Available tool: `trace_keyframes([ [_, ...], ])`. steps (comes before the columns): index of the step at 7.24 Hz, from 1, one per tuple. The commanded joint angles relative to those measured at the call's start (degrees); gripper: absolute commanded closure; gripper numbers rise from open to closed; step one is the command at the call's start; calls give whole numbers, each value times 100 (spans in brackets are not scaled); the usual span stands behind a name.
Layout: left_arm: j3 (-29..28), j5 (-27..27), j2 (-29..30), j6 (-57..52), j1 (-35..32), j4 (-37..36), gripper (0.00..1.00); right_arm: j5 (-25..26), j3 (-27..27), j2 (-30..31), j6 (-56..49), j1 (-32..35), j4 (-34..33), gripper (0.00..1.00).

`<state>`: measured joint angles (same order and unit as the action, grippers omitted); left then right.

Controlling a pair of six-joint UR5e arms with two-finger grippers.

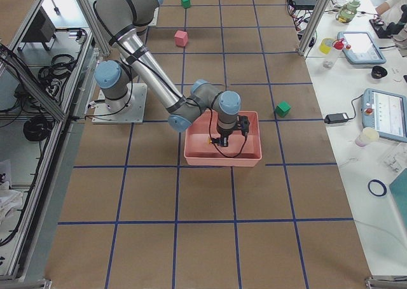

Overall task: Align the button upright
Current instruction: 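Lift the button out of the pink box with the right gripper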

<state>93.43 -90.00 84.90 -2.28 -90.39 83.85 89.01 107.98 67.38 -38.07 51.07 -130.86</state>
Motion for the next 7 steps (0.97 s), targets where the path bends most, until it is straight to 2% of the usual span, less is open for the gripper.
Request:
trace_keyframes([
  [1,0,0,0,0,4,0,0,2,-67,91,-60,0,78,100],
  [3,0,0,0,0,-5,0,0,-24,-224,712,-60,0,804,100],
  [5,0,0,0,0,4,0,0,-112,-1029,978,-51,87,2006,100],
  [6,0,0,0,0,4,0,0,-138,-1329,1031,-42,279,2195,100],
  [7,0,0,0,0,4,0,0,-156,-1393,1214,132,664,2231,100],
])
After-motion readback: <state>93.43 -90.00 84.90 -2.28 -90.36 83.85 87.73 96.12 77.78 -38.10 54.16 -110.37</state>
